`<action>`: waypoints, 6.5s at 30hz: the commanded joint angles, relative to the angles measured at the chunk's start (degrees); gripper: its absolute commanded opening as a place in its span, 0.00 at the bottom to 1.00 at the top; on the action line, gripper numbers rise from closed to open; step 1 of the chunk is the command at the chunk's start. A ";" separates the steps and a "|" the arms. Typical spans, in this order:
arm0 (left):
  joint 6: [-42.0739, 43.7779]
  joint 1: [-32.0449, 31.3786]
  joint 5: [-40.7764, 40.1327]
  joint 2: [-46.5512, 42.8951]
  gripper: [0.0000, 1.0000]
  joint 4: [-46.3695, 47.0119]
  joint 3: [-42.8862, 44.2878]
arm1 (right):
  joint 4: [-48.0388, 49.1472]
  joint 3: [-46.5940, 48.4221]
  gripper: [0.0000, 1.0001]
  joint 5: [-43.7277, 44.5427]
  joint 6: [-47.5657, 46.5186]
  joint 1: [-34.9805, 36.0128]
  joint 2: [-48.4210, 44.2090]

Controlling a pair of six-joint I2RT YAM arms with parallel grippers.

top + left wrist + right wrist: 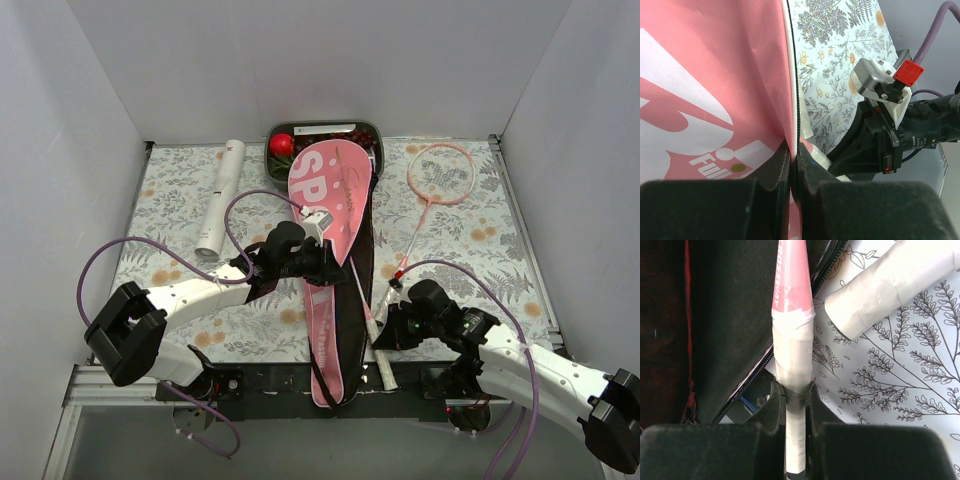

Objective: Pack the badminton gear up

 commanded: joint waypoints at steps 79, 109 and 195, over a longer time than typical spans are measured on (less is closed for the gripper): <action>-12.43 -3.31 17.54 -10.25 0.00 29.39 -19.24 | 87.08 4.36 0.01 -8.76 15.22 1.08 36.11; -19.46 3.27 15.34 -5.07 0.00 22.63 -9.23 | 33.93 10.95 0.33 -6.13 7.05 2.30 28.05; -23.07 8.99 9.72 -38.55 0.00 7.42 -24.25 | 10.36 46.99 0.40 30.70 -6.84 -33.20 63.09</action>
